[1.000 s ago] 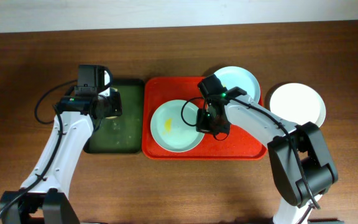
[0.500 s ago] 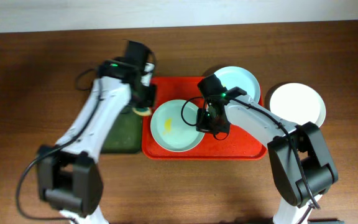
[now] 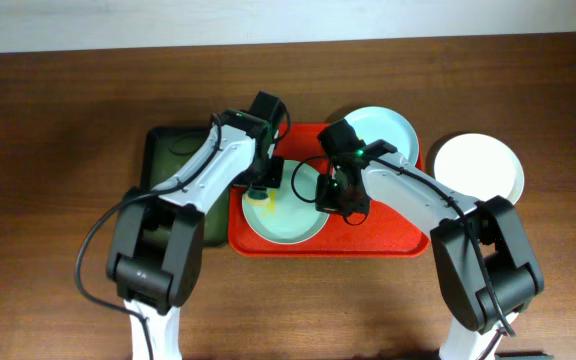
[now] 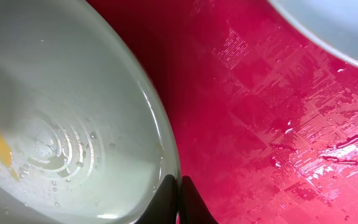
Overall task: Clean dirty plates on tray and stack at the side
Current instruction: 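Carry the sponge with the left gripper over the held plate, then scrub the light green plate with the sponge in the left gripper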
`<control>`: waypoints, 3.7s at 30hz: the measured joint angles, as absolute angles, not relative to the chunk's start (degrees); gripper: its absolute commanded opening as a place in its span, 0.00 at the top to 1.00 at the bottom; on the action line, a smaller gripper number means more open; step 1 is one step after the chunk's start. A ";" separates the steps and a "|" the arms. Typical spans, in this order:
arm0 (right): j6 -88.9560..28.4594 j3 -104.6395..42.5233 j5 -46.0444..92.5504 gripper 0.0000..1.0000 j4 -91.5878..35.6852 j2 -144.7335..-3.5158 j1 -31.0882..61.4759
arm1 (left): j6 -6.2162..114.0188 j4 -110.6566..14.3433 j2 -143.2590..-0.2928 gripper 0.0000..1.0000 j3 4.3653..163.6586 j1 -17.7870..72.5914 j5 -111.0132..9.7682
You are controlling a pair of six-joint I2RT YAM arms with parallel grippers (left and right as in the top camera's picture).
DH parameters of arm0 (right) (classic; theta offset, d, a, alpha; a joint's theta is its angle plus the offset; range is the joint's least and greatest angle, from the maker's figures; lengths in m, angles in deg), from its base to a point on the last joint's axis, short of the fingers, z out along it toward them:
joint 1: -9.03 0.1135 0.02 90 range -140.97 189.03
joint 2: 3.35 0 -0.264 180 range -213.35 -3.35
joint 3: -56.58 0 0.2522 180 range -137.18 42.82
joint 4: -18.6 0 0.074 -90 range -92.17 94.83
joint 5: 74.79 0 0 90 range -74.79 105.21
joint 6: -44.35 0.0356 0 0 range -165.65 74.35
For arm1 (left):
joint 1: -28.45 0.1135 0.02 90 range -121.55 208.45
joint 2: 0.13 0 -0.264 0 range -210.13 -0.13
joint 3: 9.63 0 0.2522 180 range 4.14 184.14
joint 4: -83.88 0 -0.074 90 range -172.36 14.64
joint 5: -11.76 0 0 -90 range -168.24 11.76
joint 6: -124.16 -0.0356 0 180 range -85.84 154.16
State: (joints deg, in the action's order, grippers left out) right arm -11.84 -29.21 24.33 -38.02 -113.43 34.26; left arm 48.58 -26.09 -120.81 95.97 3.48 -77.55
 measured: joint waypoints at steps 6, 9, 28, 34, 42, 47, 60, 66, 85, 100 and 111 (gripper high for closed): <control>-11.82 -29.21 24.31 0.96 -37.99 -113.43 34.26 | 48.60 -26.31 -124.53 1.00 96.60 2.67 -78.25; -11.91 -29.21 23.83 0.96 -38.19 -113.43 34.26 | 48.60 -26.51 -124.57 1.00 96.69 0.86 -79.60; -12.22 -29.21 23.31 0.96 -37.84 -113.43 34.26 | 48.60 -28.65 -112.35 1.00 95.81 2.45 -70.95; -12.41 -29.21 23.48 0.95 -37.84 -113.43 34.26 | 48.58 -29.24 -106.63 1.00 92.16 3.04 -70.40; -13.35 -28.95 23.50 0.58 -37.89 -113.43 34.26 | 50.63 -37.00 -108.94 1.00 80.27 3.04 -72.70; -13.72 -28.95 23.50 0.41 -37.14 -113.43 34.26 | 50.76 -41.22 -108.94 1.00 76.45 2.91 -72.96; -25.70 -37.10 30.45 0.44 -47.20 -111.95 28.91 | 51.03 -43.69 -108.97 0.96 74.83 2.80 -73.14; -26.45 -31.75 30.98 0.68 -38.93 -113.00 29.13 | 51.14 -44.34 -108.97 0.97 74.83 2.80 -73.29; -25.46 -26.09 31.20 0.96 -31.83 -113.24 29.81 | 51.16 -42.79 -109.03 1.00 78.81 2.61 -81.44; -25.09 -25.78 30.56 0.96 -31.50 -113.24 29.67 | 51.14 -42.20 -117.34 1.00 84.01 -1.61 -74.82; -25.07 -25.74 31.00 0.96 -31.44 -113.24 29.70 | 53.15 -33.92 -113.16 1.00 86.33 0.44 -75.95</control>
